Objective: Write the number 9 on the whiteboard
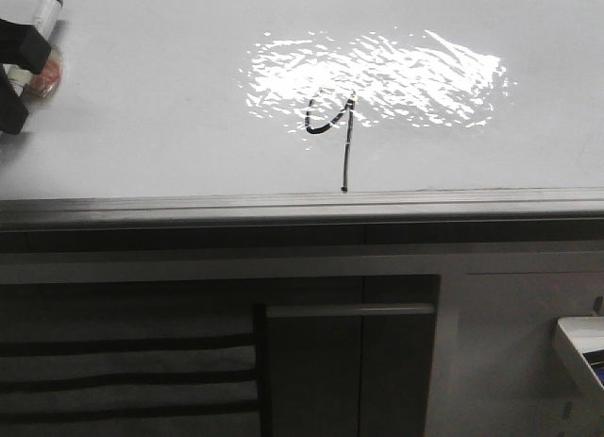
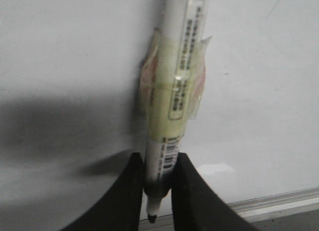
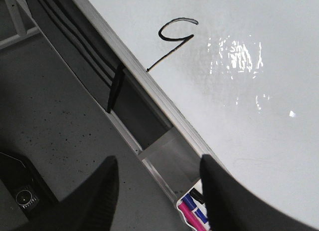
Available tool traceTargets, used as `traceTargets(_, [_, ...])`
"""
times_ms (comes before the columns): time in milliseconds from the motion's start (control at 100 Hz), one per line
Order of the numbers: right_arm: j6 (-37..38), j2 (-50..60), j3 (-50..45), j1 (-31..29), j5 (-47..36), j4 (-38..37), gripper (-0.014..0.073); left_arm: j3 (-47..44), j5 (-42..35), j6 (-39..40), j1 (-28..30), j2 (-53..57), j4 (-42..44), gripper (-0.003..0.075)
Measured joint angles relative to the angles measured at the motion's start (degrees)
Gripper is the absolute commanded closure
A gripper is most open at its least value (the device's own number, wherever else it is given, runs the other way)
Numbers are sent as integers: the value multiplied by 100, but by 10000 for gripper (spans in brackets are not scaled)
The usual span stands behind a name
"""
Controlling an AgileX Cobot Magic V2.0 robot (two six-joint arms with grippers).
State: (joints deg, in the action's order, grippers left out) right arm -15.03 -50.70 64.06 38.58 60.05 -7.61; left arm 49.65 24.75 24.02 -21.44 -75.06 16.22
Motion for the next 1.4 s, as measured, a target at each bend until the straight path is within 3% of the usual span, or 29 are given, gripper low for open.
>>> traceTargets(150, [0, 0, 0, 0, -8, 0, 272, 0, -9, 4, 0, 0, -62, 703])
traceTargets(370, [0, 0, 0, 0, -8, 0, 272, 0, -36, 4, 0, 0, -76, 435])
traceTargets(510, [0, 0, 0, 0, -22, -36, 272, 0, -72, 4, 0, 2, -48, 333])
traceTargets(660, [300, 13, 0, 0, -31, -221, 272, 117, 145, 4, 0, 206, 195, 332])
traceTargets(890, [1990, 338, -196, 0, 125, -670, 272, 189, 938, -340, 0, 1345, 573, 332])
traceTargets(1170, [3368, 1434, -1629, 0, -992, -728, 275, -586, 1312, -846, 0, 3097, 71, 333])
traceTargets(1280, [3538, 1844, -2182, 0, -1450, -728, 357, -1287, 1040, -887, 0, 3732, -15, 348])
traceTargets(1400, [3585, 2122, -2652, 0, -1803, -728, 551, -1938, 599, -896, 0, 4213, -50, 482])
